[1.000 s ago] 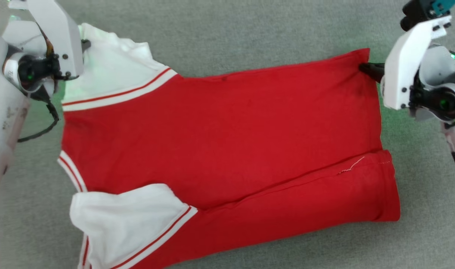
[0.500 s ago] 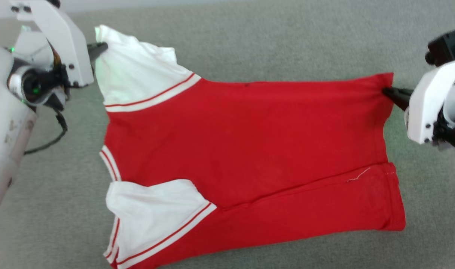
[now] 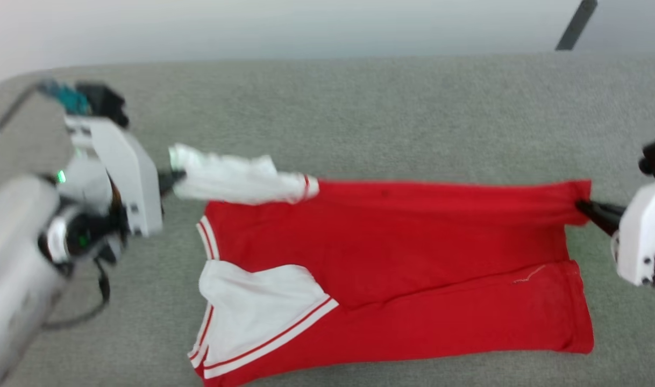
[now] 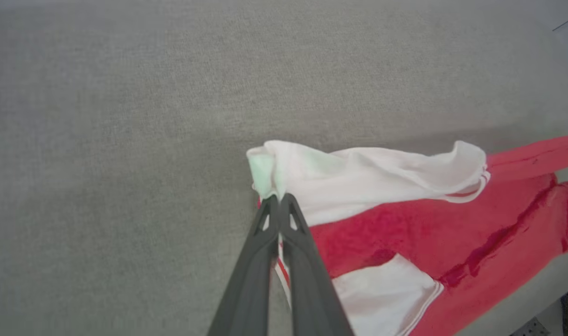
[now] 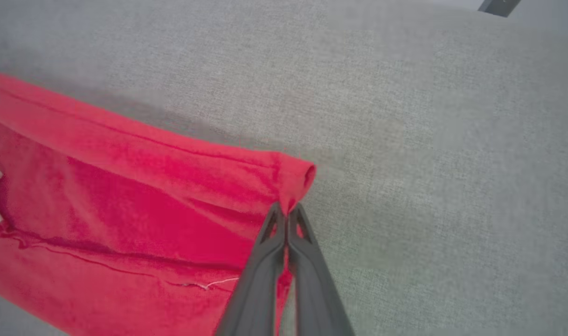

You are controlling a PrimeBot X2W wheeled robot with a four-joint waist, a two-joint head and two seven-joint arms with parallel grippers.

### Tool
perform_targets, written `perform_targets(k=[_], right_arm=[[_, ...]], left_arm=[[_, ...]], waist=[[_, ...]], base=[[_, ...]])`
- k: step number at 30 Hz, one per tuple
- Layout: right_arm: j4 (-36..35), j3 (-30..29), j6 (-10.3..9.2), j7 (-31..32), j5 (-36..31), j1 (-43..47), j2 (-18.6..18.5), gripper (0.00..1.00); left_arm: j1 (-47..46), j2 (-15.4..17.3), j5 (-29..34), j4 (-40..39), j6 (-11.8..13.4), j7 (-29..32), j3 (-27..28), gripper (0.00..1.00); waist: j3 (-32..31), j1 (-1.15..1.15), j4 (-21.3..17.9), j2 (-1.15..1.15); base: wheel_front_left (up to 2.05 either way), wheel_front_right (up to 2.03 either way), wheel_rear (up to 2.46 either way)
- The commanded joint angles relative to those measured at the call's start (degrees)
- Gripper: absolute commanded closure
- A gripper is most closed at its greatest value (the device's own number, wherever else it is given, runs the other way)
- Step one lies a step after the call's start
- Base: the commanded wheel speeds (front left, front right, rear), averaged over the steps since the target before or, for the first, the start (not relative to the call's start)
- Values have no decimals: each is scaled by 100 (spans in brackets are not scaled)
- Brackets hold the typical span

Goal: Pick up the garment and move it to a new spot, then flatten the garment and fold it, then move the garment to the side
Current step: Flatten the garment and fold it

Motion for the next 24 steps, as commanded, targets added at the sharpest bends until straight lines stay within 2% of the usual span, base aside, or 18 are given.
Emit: perform_targets(k=[1, 6, 10, 13, 19, 20, 21, 22, 23, 24], right_arm=[[-51, -135, -6, 18, 17, 221, -29, 100], [-313, -533, -6, 152, -82, 854, 70, 100], [-477, -764, -6, 416, -151, 1260, 243, 100], [-596, -904, -5, 637, -218, 1465, 359, 100], [-772, -1091, -5, 907, -450, 1631, 547, 98], [-798, -1118, -5, 952, -485, 1654, 588, 84], [-818, -1134, -5, 995, -523, 1680, 622, 74], [-841, -1151, -5, 1049, -555, 1700, 642, 58], [-872, -1172, -5, 1086, -584, 1709, 660, 0], [-901, -1211, -5, 1115, -614, 1710, 687, 0]], left_arm=[[237, 128, -63, -303, 186, -14, 30, 100], [1094, 559, -256, -1565, 862, -57, 19, 100], [1607, 731, -418, -2180, 1232, -104, -15, 100], [1875, 743, -516, -2371, 1366, -127, -71, 100], [2042, 691, -599, -2352, 1418, -37, -160, 100], [2058, 685, -611, -2333, 1420, -22, -163, 100], [2064, 678, -617, -2318, 1414, -34, -162, 85], [2070, 666, -629, -2305, 1414, -55, -148, 66], [2085, 660, -647, -2303, 1416, -56, -141, 55], [2104, 666, -669, -2314, 1413, -33, -144, 35]], waist=[[-139, 0, 136, 0], [-178, 0, 175, 0], [-178, 0, 185, 0], [-179, 0, 175, 0], [-193, 0, 148, 0], [-204, 0, 137, 0], [-217, 0, 126, 0], [-233, 0, 116, 0], [-257, 0, 107, 0], [-284, 0, 101, 0]], base=[[0, 0, 0], [0, 0, 0], [0, 0, 0], [0, 0, 0], [0, 0, 0], [0, 0, 0], [0, 0, 0], [0, 0, 0], [0, 0, 0], [0, 0, 0]])
